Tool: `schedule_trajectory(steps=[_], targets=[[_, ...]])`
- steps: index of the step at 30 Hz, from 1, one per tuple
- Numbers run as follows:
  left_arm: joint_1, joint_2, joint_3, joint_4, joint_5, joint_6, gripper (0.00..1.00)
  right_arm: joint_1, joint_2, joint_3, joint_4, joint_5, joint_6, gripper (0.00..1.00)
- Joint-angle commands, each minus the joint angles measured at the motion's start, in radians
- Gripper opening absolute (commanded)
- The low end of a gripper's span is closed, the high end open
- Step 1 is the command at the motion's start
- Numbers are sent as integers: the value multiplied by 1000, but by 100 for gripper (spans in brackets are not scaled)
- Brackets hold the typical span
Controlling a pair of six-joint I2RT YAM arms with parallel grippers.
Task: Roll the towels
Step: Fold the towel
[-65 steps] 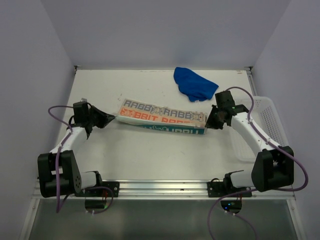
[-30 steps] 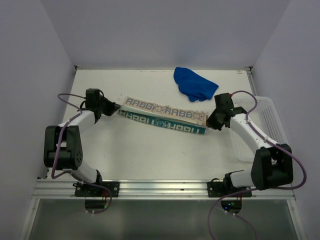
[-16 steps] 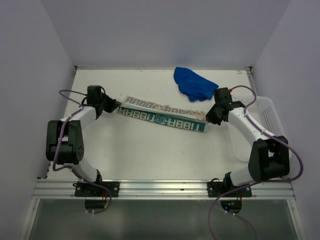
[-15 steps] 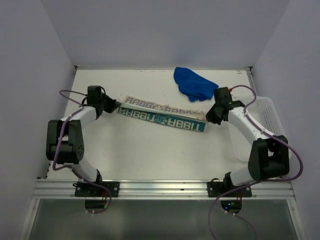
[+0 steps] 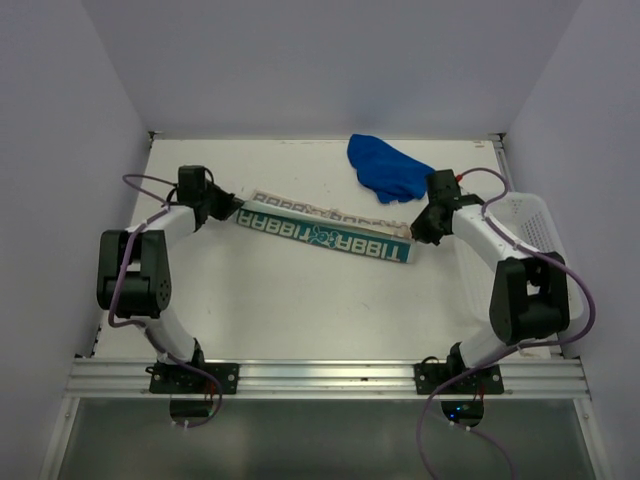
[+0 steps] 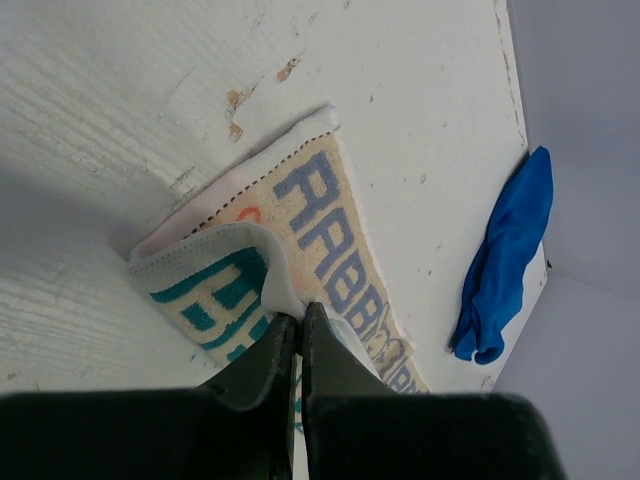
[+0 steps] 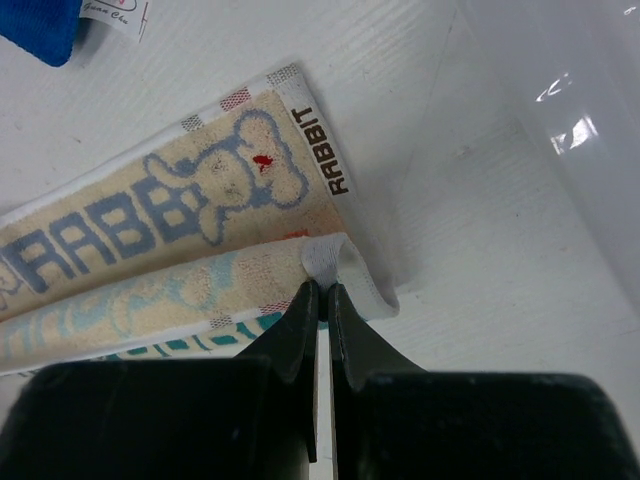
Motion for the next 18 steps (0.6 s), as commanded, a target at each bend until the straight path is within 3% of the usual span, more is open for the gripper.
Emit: schedule_trajectory(steps=[1, 10, 11, 13, 16, 17, 18], targets=[[7, 25, 38, 27, -72, 20, 0, -21, 13, 44, 13, 39, 5, 0], [7, 71, 49, 56, -56, 25, 0, -24, 71, 78, 16, 31, -4, 0], [7, 74, 56, 56, -56, 29, 6, -24, 77, 84, 13, 32, -4, 4], [7, 81, 64, 56, -56, 32, 7, -25, 97, 92, 13, 32, -7, 11], [7, 97, 81, 58, -52, 48, 9, -25, 115, 103, 8, 32, -12, 32], [7, 100, 84, 58, -50, 52, 18, -25, 125, 107, 10, 34, -12, 40], [7, 104, 91, 59, -46, 54, 22, -25, 129, 110, 8, 35, -12, 42]])
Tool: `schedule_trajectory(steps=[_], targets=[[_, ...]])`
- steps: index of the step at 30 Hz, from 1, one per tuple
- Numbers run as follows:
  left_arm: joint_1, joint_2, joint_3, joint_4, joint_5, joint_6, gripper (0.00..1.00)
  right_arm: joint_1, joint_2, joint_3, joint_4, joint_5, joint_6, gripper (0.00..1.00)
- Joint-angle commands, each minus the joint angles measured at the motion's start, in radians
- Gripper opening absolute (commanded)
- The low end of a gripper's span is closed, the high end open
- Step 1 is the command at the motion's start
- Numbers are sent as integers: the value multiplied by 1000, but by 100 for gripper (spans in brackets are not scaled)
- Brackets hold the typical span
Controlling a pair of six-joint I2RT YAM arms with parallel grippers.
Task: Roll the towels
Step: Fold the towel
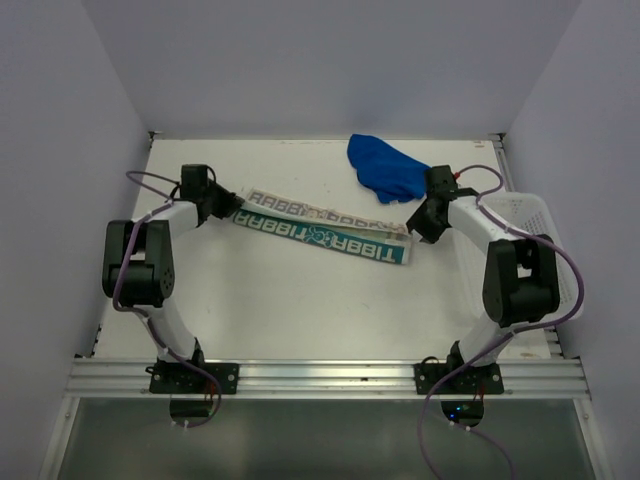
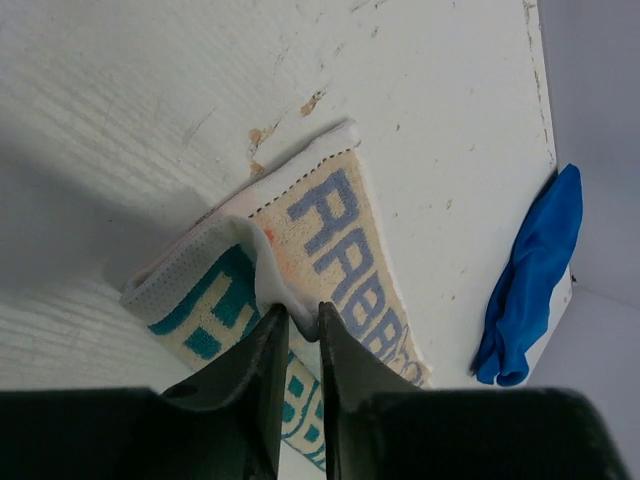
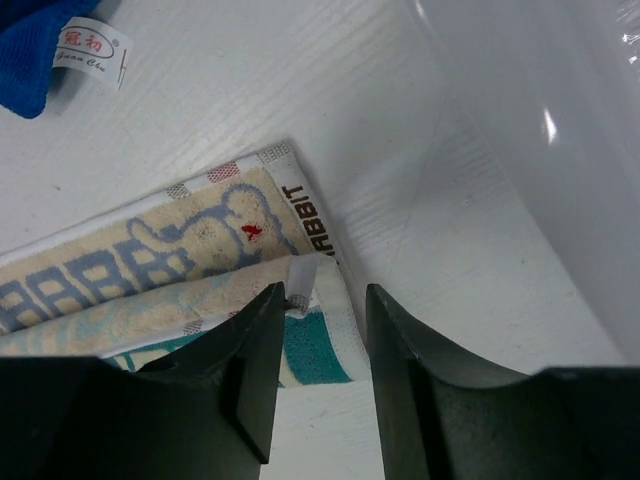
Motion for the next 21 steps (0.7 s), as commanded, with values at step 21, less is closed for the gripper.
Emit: schedule_trajectory(steps=[21], targets=[[-20, 122, 176, 26, -6, 63, 44, -29, 94, 140, -24, 22, -47, 49]])
